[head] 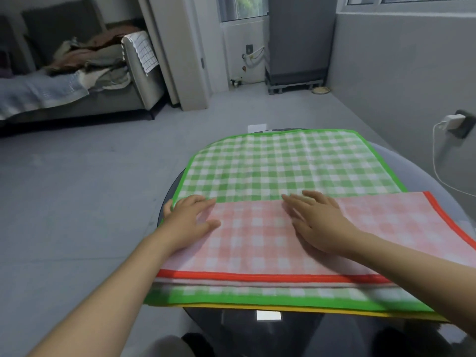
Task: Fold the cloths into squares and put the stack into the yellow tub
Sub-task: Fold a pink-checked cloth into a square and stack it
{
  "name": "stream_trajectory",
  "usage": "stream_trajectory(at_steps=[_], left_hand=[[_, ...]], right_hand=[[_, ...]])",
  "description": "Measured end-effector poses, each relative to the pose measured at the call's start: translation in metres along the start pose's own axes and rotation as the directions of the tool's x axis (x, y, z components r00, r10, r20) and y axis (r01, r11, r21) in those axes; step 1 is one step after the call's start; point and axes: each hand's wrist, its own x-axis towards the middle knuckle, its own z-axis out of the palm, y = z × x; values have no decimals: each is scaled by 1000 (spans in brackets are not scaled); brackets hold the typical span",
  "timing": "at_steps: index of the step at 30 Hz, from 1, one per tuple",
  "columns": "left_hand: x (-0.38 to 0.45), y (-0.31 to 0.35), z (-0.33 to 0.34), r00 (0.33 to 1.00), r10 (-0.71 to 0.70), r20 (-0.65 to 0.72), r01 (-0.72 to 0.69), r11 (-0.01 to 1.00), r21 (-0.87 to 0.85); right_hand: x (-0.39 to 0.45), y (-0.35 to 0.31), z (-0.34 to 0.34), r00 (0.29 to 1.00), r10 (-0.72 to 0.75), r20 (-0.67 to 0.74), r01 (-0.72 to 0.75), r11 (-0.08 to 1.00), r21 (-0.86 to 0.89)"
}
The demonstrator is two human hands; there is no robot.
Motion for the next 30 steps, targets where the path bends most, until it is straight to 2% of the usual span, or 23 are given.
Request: stream_trajectory(at_steps=[3,7,9,12,15,18,25,30], left_hand=[[3,3,-7,997,2,-78,0,1000,22],[9,0,-16,985,-66,-163,69,998,12],[8,-7,-21,977,-118,-178,97,988,-124],[1,-18,-26,969,-214,-123,161,925,-343],[-6,-28,-28,956,-294,4,253,817,-518],[-10,-32,-34,937,-331,110,307,632,-712],[-13,-14,-66,927,-344,151,277,352,-894],[-11,22,-84,954,-278,109,176,228,-958]], right_hand=[[5,-20,0,995,-98,16,95,985,143],[9,-31,8,991,-112,74,107,991,74],[8,-34,12,990,-95,103,91,995,41],[5,-39,16,986,-84,146,82,996,20],[4,-46,18,980,-53,189,50,999,20],[3,-52,16,973,-27,227,30,999,-11],[3,-52,14,955,-16,295,23,1000,-20],[5,-46,5,940,-65,334,49,997,54]])
